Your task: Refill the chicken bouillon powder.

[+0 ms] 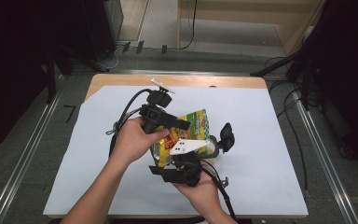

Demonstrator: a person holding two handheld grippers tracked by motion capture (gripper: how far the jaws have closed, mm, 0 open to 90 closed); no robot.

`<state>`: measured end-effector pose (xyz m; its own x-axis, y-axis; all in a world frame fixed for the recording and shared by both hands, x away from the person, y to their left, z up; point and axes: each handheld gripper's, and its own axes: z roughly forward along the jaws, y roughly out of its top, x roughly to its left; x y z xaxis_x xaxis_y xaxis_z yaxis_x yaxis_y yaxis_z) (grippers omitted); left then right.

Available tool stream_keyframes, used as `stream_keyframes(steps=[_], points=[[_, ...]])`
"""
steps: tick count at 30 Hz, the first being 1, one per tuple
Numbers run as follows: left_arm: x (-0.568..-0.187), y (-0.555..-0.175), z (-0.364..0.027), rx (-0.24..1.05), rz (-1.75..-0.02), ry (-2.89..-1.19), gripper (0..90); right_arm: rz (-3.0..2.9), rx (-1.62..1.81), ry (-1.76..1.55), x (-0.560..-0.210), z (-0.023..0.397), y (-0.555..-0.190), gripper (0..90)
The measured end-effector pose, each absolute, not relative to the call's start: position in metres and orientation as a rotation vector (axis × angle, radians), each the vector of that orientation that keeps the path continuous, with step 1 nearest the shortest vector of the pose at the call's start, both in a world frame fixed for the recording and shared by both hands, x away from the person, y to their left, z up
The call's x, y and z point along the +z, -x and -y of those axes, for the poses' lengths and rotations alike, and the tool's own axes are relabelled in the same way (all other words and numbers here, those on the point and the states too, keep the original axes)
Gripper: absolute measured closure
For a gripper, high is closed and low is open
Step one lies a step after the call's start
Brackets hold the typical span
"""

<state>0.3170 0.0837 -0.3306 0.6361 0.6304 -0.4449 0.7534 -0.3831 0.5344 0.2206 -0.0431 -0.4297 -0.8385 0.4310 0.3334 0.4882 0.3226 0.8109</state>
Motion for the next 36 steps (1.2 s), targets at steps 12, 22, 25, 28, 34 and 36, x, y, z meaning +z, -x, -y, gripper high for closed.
stream_keyframes(steps=[12, 22, 25, 28, 34, 36], points=[[-0.3302, -0.3167, -0.0835, -0.217, -1.076, -2.122, 73.6, 2.507, -1.571, 0.869, -0.4293, 0.0436, -0.2211, 64.4], [-0.3286, -0.3158, -0.0834, -0.211, -1.069, -2.12, 73.5, 2.506, -1.576, 0.864, -0.4284, 0.0439, -0.2212, 65.0], [-0.3278, -0.315, -0.0831, -0.213, -1.064, -2.125, 73.2, 2.489, -1.581, 0.865, -0.4283, 0.044, -0.2213, 65.2], [-0.3268, -0.3128, -0.0809, -0.201, -1.052, -2.133, 73.2, 2.47, -1.59, 0.87, -0.4295, 0.0443, -0.2209, 65.9], [-0.3273, -0.3126, -0.0794, -0.198, -1.055, -2.132, 73.3, 2.47, -1.591, 0.874, -0.4301, 0.0454, -0.2205, 66.0], [-0.3285, -0.3131, -0.0788, -0.196, -1.053, -2.134, 73.4, 2.472, -1.589, 0.88, -0.4301, 0.0453, -0.2202, 65.9]])
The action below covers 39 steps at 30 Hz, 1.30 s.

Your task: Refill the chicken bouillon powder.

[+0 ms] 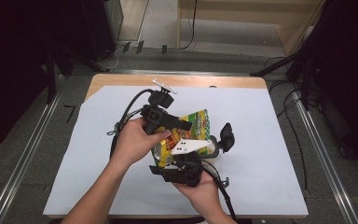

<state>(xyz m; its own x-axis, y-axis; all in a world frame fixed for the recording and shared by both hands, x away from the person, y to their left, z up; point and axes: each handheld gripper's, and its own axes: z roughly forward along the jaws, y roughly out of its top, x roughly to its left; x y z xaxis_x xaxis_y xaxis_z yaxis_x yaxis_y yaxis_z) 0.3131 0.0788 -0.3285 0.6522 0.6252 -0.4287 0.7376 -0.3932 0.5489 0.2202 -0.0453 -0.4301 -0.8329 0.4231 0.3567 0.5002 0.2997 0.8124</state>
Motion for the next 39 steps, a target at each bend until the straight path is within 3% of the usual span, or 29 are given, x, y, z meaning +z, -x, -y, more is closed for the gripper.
stream_keyframes(steps=[39], points=[[-0.3292, -0.3146, -0.0787, -0.181, -1.066, -2.123, 74.2, 2.497, -1.591, 0.918, -0.4296, 0.0417, -0.2181, 63.6]])
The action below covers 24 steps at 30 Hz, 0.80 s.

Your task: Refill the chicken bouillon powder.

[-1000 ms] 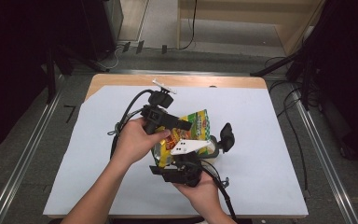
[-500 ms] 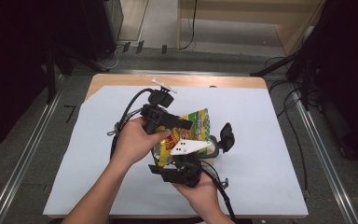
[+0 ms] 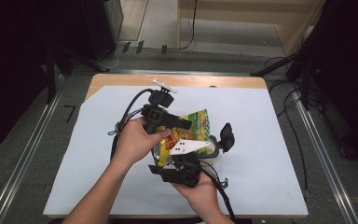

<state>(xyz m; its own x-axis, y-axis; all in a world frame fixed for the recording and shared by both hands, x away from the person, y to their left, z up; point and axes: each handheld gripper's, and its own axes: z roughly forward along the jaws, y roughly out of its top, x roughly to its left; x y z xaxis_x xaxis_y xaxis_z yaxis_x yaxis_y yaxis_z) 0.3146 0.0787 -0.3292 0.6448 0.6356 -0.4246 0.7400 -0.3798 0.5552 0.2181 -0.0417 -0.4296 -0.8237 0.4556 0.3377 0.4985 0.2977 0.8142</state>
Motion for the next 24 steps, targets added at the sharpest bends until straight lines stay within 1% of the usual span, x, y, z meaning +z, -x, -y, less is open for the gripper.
stream_keyframes(steps=[24], points=[[-0.3223, -0.3138, -0.0855, -0.167, -1.079, -2.098, 73.1, 2.497, -1.601, 0.869, -0.4238, 0.0386, -0.2209, 64.0]])
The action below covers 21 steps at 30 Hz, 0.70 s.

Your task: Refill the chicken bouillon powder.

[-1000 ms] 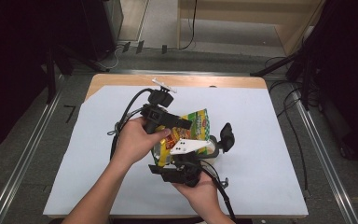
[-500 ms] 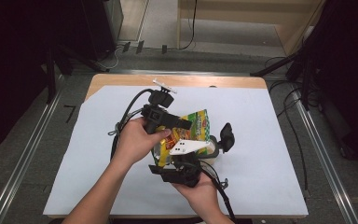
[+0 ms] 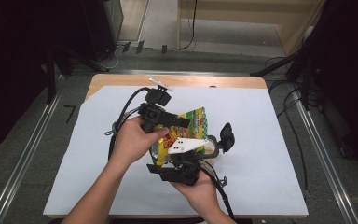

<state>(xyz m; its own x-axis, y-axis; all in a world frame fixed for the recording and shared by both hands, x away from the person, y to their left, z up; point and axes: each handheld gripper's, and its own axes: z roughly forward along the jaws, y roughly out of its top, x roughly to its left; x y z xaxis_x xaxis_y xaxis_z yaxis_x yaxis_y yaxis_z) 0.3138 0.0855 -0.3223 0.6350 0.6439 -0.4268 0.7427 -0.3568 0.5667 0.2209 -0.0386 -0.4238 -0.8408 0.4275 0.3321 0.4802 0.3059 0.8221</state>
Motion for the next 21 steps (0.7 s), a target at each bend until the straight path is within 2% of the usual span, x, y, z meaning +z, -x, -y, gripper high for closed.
stream_keyframes(steps=[21], points=[[-0.324, -0.324, -0.085, -0.23, -1.113, -2.099, 72.5, 2.488, -1.553, 0.868, -0.42, 0.04, -0.227, 64.0]])
